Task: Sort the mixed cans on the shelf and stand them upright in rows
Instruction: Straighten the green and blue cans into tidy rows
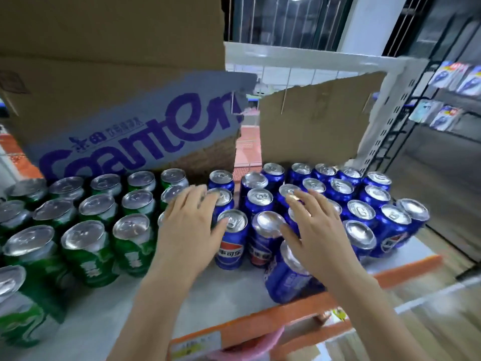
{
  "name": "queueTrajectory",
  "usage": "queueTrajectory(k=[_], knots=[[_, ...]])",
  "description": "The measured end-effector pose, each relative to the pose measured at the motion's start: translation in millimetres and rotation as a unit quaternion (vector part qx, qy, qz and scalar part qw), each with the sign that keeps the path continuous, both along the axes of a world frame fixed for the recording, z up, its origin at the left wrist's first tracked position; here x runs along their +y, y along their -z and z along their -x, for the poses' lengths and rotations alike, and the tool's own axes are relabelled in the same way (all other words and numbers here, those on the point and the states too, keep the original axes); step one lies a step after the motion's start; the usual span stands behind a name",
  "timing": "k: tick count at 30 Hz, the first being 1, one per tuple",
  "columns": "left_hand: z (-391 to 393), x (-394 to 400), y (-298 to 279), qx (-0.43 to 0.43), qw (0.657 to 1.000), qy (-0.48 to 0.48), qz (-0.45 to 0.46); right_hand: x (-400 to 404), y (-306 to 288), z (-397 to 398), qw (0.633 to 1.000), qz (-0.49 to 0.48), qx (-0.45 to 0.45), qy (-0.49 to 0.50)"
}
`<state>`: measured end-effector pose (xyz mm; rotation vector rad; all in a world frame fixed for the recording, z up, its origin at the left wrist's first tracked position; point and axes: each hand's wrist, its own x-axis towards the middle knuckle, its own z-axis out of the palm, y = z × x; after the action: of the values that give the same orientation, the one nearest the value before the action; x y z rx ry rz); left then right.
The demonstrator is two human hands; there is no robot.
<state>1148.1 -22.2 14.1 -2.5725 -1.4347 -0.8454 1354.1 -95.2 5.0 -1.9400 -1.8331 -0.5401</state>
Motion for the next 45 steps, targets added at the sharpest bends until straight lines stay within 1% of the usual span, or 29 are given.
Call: queueTrajectory(k=[4,7,9,11,13,16,18,20,23,26,27,30,32,35,38,41,43,45], knots=[[-60,21,-8,0.002,1.0,-0.021,0.005,29,-12,-62,0.999,0.008,-0.047,-0.024],[-85,34,-16,0.018,0.999,-0.047,0.017,61,-13,-98,0.995,0.014,-0.071,-0.064],[-88,41,-21,0.048,0.996,-0.075,0.016,86,-13,-112,0.992,0.029,-0.079,-0.09],[-80,47,-20,0.066,0.992,-0.104,0.04,112,-13,-114,0.988,0.049,-0.075,-0.124],[-67,50,-23,0.08,0.984,-0.142,0.068,137,-14,-109,0.979,0.078,-0.057,-0.179],[-51,51,-30,0.102,0.972,-0.18,0.108,168,-21,-93,0.947,0.166,-0.061,-0.27],[-42,54,-32,0.117,0.968,-0.19,0.115,182,-27,-82,0.918,0.254,-0.063,-0.299],[-38,59,-35,0.125,0.967,-0.194,0.111,192,-32,-72,0.891,0.327,-0.076,-0.305],[-39,69,-36,0.117,0.97,-0.188,0.104,205,-32,-67,0.863,0.386,-0.089,-0.315],[-52,80,-36,0.127,0.975,-0.163,0.083,206,-35,-69,0.84,0.449,-0.086,-0.293],[-57,84,-35,0.133,0.976,-0.152,0.077,205,-35,-69,0.84,0.449,-0.094,-0.289],[-74,100,-34,0.157,0.977,-0.13,0.067,204,-30,-67,0.864,0.385,-0.143,-0.29],[-86,109,-32,0.174,0.976,-0.115,0.069,205,-29,-65,0.875,0.356,-0.144,-0.293],[-98,119,-28,0.2,0.969,-0.106,0.095,198,-41,-69,0.901,0.315,-0.068,-0.289],[-104,126,-23,0.22,0.959,-0.115,0.137,181,-69,-81,0.937,0.222,0.013,-0.271],[-107,129,-17,0.208,0.946,-0.131,0.211,153,-84,-94,0.966,0.096,0.076,-0.227],[-109,132,-15,0.216,0.931,-0.134,0.264,132,-79,-104,0.974,0.034,0.125,-0.187],[-111,136,-17,0.225,0.918,-0.136,0.296,112,-69,-113,0.972,-0.003,0.175,-0.159]])
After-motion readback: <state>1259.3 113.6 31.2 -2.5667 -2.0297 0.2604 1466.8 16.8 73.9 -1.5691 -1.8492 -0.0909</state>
